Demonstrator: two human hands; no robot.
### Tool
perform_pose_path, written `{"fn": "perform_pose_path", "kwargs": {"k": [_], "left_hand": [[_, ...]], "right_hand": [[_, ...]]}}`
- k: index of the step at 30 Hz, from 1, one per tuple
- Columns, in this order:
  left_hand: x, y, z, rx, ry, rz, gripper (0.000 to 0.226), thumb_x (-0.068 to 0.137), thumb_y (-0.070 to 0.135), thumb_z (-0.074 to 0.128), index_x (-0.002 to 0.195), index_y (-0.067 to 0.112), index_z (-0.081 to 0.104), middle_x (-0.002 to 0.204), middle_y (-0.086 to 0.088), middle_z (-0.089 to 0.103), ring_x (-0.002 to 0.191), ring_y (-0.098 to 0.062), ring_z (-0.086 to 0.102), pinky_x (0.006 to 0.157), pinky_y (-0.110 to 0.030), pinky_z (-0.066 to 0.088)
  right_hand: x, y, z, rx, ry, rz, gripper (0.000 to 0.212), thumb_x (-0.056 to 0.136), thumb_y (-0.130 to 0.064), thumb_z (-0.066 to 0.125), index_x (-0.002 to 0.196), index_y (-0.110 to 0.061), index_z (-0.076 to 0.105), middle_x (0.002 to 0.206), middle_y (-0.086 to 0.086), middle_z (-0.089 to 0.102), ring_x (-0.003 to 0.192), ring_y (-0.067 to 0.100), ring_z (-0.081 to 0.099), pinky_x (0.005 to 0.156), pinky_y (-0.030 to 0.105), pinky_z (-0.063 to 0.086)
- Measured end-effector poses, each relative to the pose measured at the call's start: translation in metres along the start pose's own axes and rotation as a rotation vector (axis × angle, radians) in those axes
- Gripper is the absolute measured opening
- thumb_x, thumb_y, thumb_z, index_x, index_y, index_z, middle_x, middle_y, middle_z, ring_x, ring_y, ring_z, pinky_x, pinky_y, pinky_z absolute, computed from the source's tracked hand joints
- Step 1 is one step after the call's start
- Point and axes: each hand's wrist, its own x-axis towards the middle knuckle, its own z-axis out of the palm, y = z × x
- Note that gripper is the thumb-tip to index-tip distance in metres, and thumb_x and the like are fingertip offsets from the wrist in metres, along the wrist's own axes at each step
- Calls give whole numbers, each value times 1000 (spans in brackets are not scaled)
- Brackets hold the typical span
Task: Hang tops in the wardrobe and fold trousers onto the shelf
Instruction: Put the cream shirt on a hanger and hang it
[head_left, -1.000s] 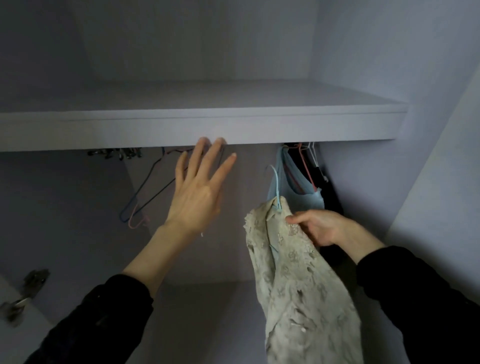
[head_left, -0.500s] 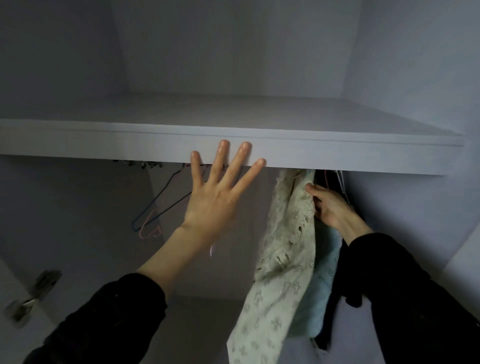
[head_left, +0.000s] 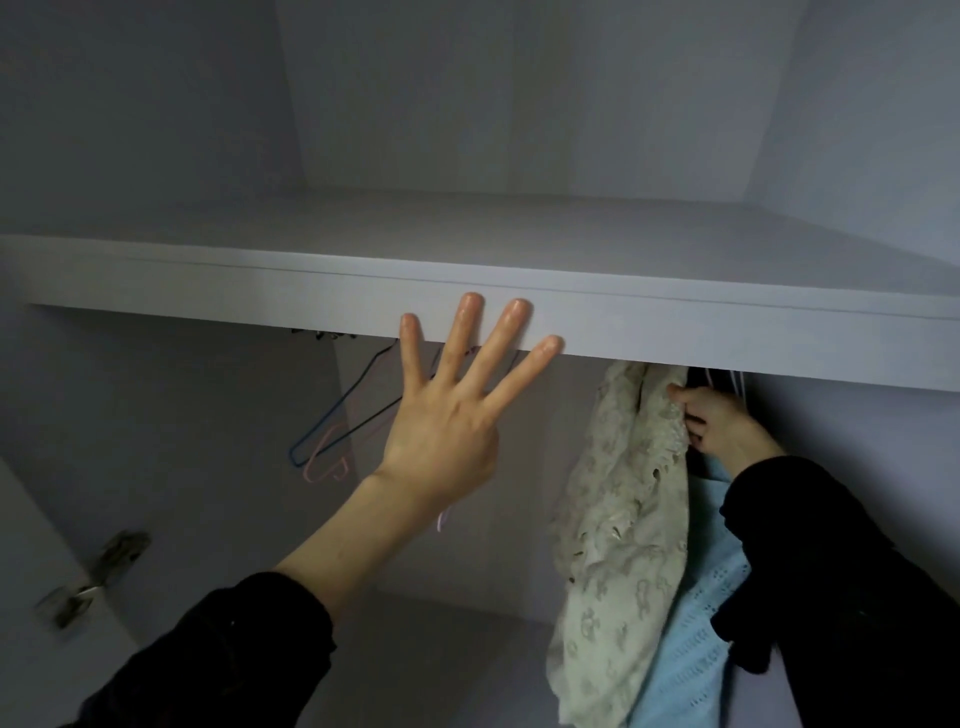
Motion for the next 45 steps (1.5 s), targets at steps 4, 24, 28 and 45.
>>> {"fn": "perform_pose_path", "kwargs": {"k": [4,24,28,45], "left_hand": [[0,0,1,4,-19,-5,112,67,3,62,148,30,-10,153,-2,-27,140,-34,-23,105,-70,-4],[-150,15,-62,-267,-430,-391,54,80,18,39,132,11,48,131,-14,55,120,-34,54,93,-47,48],[-239,-4,-112,-246,-623,-631,47,82,27,31,118,21,60,98,-1,71,77,-24,69,54,-33,53],[-549,-15,-450,111,-823,-1393,43,99,24,34,142,25,33,133,0,48,121,-22,46,94,-34,39]], "right_hand": [[5,5,-5,-34,90,-32,5,92,-11,58,96,-10,55,81,5,57,67,16,53,49,22,49],[-197,163,82,-960,-169,-956,35,70,-16,61,102,-7,68,89,11,71,75,30,69,59,31,55],[-250,198,131,-1044,-508,-849,39,92,-25,47,129,-12,54,124,9,62,112,29,59,95,37,46],[-626,327,299,-1112,-1524,-934,33,97,-27,45,129,-19,52,119,-1,62,112,21,55,93,30,42]]}}
